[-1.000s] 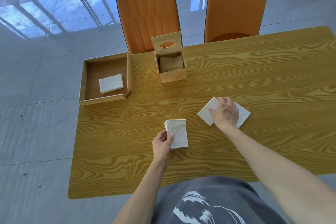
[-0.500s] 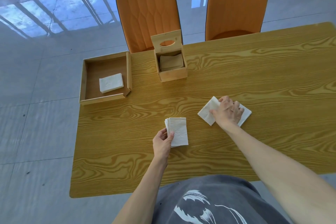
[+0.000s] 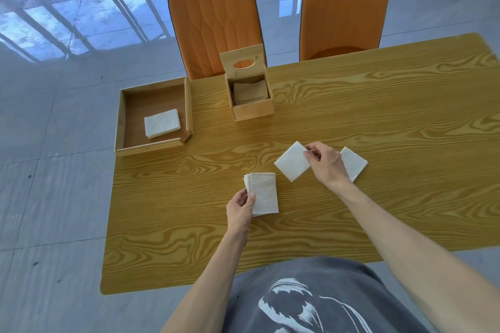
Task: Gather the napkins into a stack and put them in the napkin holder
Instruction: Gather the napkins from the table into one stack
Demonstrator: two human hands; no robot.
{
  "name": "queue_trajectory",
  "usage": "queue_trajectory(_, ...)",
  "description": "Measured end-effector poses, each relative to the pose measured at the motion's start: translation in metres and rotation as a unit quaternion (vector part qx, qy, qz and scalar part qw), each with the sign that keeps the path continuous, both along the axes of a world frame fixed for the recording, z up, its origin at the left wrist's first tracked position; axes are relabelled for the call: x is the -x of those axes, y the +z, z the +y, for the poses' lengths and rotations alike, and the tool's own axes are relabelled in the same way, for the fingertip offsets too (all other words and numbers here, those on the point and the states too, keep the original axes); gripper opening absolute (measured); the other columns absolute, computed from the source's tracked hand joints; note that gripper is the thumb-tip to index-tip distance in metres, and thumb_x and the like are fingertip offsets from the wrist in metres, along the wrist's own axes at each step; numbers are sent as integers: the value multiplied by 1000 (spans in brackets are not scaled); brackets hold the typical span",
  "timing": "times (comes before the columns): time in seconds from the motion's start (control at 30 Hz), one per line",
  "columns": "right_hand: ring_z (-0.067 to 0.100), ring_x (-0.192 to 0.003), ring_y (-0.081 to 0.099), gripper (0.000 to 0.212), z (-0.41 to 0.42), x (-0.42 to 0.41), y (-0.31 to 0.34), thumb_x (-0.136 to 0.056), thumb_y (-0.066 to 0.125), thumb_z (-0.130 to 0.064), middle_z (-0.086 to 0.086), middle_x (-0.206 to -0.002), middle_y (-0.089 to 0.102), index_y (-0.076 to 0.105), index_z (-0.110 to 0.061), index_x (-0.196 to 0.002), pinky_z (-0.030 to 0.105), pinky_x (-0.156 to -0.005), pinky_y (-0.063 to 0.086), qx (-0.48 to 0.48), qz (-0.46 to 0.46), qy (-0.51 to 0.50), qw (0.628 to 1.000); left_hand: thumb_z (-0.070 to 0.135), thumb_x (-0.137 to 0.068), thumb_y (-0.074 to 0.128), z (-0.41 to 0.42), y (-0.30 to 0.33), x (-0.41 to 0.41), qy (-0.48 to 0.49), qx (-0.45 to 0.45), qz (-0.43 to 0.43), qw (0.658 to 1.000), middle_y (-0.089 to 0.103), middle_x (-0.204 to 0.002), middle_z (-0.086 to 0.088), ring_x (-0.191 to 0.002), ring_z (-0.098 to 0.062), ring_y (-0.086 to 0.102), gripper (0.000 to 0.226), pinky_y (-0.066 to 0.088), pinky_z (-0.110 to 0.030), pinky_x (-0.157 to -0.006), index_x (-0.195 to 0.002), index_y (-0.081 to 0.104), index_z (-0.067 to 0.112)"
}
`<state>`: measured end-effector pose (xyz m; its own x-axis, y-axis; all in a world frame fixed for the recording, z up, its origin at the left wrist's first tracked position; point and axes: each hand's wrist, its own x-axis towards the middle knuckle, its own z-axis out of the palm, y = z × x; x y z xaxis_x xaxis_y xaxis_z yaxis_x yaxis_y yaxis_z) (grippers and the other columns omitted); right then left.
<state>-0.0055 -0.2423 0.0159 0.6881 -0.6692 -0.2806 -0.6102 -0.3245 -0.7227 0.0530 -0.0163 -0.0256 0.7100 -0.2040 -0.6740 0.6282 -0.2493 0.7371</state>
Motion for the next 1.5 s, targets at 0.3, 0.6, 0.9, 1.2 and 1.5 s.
queue_trajectory(0.3, 3, -83, 55, 20, 10, -13, 16, -97, 55, -24, -16, -89, 61, 67, -16, -111, 17, -68, 38, -60, 6, 113, 992, 23, -93, 65, 0, -4, -3, -2, 6, 11, 1000, 71, -116, -10, -93, -17, 64, 31, 49, -21, -67, -123, 62, 14)
queue_trajectory(0.6, 13, -80, 60, 16, 46, -32, -6, -96, 57, -19, -1, -86, 65, 68, -13, -106, 27, -68, 54, -205, 56, 201, 956, 20, -94, 65, 2, -3, -3, -1, 21, 29, 999, 75, -101, -3, -83, -14, 68, 18, 50, -19, -60, -111, 67, 19)
queue_trajectory(0.9, 19, -105, 64, 22, 61, -39, -20, -94, 58, -30, 0, -112, 71, 68, -21, -111, 39, -89, 52, -25, 105, 157, 982, 36, -90, 67, 3, -5, -3, 1, 19, 34, 999, 76, -95, -2, -85, -17, 69, 22, 56, -35, -76, -105, 73, 20)
queue_trajectory(1.2, 16, -104, 61, 30, 58, -21, -26, -90, 65, -31, -3, -112, 65, 62, -21, -119, 33, -82, 52, 43, 82, 129, 987, 16, -83, 77, 0, -6, 1, -2, 33, 2, 999, 76, -97, -5, -84, -12, 72, 33, 56, -23, -70, -114, 66, 12)
queue_trajectory(1.5, 25, -114, 57, 28, -9, 18, -22, -96, 58, -28, 7, -122, 61, 60, -18, -122, 38, -85, 52, 130, 140, -27, 981, 17, -85, 76, -6, -4, 6, 4, 22, -13, 1000, 75, -94, 1, -80, -5, 72, 27, 54, -13, -62, -108, 63, 21)
